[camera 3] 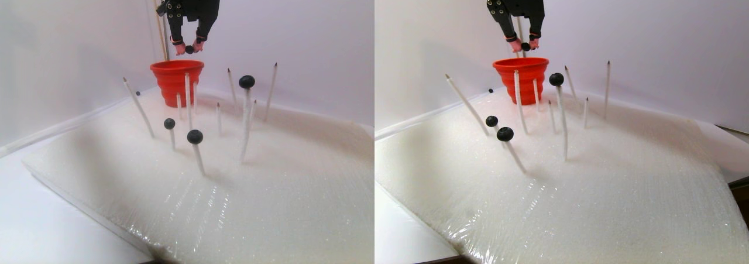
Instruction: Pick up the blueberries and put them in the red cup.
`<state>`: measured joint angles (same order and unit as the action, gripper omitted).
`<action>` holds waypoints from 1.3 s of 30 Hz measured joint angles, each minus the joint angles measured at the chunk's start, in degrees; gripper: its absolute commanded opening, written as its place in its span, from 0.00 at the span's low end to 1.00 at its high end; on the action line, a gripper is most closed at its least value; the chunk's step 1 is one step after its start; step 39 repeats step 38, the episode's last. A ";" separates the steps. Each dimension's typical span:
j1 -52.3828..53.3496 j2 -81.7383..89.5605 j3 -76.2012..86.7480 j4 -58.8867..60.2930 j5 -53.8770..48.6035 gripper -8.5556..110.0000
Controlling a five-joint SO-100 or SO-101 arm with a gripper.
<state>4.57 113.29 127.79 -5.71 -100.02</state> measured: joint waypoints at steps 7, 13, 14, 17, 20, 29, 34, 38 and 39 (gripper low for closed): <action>-1.14 -2.64 -2.29 -1.23 -0.35 0.16; -1.49 -4.75 -4.22 -1.93 -0.44 0.16; -1.58 -5.10 -4.39 -2.37 -0.70 0.16; -2.20 -6.24 -5.19 -2.99 -1.32 0.16; -2.72 -7.21 -6.15 -3.16 -1.41 0.16; -4.04 -10.55 -9.93 -4.39 -1.41 0.17; -4.39 -11.51 -10.63 -4.92 -1.41 0.20; -4.39 -11.51 -10.63 -4.92 -1.41 0.22; -4.39 -11.51 -10.63 -4.92 -1.41 0.22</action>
